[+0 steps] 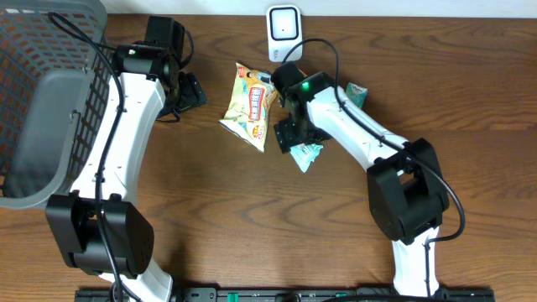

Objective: Scan the item barcode

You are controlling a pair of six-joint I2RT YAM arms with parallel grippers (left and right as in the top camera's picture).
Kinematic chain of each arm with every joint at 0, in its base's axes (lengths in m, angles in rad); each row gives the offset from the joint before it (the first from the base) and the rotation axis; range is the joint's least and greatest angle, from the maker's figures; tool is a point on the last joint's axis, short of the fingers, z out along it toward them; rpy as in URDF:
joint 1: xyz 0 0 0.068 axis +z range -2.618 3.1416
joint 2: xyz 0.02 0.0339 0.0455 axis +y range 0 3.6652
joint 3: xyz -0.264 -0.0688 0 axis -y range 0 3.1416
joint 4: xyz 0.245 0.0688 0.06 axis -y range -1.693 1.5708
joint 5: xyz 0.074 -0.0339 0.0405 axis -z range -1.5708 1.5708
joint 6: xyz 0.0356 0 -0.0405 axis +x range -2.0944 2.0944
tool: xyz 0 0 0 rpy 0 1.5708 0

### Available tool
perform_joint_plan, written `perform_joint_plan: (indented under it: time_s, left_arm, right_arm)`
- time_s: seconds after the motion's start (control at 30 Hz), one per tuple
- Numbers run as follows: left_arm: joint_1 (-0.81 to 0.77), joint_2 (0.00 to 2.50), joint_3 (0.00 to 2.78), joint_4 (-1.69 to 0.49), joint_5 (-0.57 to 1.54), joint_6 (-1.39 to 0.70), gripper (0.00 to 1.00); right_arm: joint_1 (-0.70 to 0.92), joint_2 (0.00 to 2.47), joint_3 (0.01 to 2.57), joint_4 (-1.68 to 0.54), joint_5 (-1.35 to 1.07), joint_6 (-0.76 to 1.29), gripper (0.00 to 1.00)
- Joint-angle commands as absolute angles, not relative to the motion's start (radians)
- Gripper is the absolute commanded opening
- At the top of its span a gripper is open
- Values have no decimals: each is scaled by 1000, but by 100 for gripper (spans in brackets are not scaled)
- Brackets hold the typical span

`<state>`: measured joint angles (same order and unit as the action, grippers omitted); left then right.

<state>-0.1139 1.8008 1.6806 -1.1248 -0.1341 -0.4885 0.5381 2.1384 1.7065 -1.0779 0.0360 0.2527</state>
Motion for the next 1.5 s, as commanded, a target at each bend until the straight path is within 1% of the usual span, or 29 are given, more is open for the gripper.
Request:
perform_joint_plan:
  time_s: [0.0, 0.1, 0.2, 0.33, 0.4, 0.43, 0.47, 0.5, 0.53, 0.57, 0.6, 0.63, 0.67, 0.77, 0.87, 0.93, 0.97, 1.03, 1.13, 1.3, 1.33, 1.37, 1.4, 1.47]
  left_arm:
    - [-110, 1796, 1684, -1129, -147, -471, 98]
    - [-110, 1796, 1684, -1129, -147, -471, 98]
    - [-110, 1796, 1684, -1129, -147, -471, 98]
    - [-110, 1796, 1684, -1129, -147, -471, 98]
    - [-110, 1796, 1684, -1129, -147, -471, 98]
    - [-110, 1796, 1684, -1129, -147, -471, 98]
    - [-110, 1796, 1684, -1129, -147, -471, 98]
    - [-110, 1796, 1684, -1129, -147, -471, 98]
    - [-110, 1796, 1684, -1129, -147, -471, 98]
    - [-110, 1796, 1684, -1129, -147, -471, 98]
    - [-110, 1796, 1684, -1129, -147, -471, 98]
    - [-110, 1796, 1684, -1129, -147, -471, 98]
    - [-110, 1796, 1684, -1129, -147, -471, 98]
    - [-110, 1796, 1684, -1129, -147, -471, 98]
    - [-110, 1796, 1684, -1129, -147, -471, 98]
    - [-110, 1796, 1684, -1129, -147, -471, 98]
    - [-110, 1796, 1684, -1129, -147, -471, 98]
    - [-110, 1796, 1684, -1129, -147, -471, 98]
    - [-110, 1796, 1684, -1129, -147, -471, 98]
    - [-110, 1796, 1684, -1129, -147, -471, 98]
    - [-110, 1796, 1684, -1129, -147, -471, 98]
    - [-110, 1796, 1684, -1129, -147, -471, 98]
    - [-110, 1796, 1684, -1129, -147, -471, 98]
    - [-110, 1796, 1684, -1129, -147, -471, 98]
  right_arm:
    - [477, 2140, 1716, -1060, -53, 202, 85]
    - [432, 2141, 1691, -1034, -200, 113, 86]
    - [392, 2141, 1628, -970, -298, 91, 85]
    - [367, 2142, 1518, -826, -492, 89, 76]
    - [370, 2142, 1481, -791, -500, 89, 76]
    - [373, 2142, 1469, -780, -500, 89, 72]
    - [376, 2142, 1454, -762, -500, 98, 57]
    - [378, 2142, 1451, -754, -499, 109, 31]
    - [377, 2142, 1451, -751, -500, 116, 23]
    - [377, 2141, 1460, -752, -499, 119, 18]
    - [377, 2141, 1466, -752, -498, 119, 15]
    - [376, 2139, 1480, -754, -474, 133, 6]
    - [376, 2137, 1501, -770, -417, 164, 1]
    - [385, 2135, 1633, -921, -201, 195, 1]
    - [418, 2135, 1735, -1058, 65, 287, 1]
    - [466, 2135, 1769, -1128, 341, 399, 2]
    - [503, 2136, 1767, -1162, 517, 492, 1]
    - [554, 2140, 1734, -1162, 667, 574, 2]
    - [617, 2141, 1627, -1065, 726, 579, 1]
    - [685, 2141, 1520, -976, 675, 579, 1]
    - [698, 2141, 1518, -976, 648, 579, 4]
    - [715, 2141, 1518, -976, 619, 579, 16]
    - [733, 2141, 1519, -976, 601, 579, 23]
    - [752, 2141, 1520, -976, 580, 579, 24]
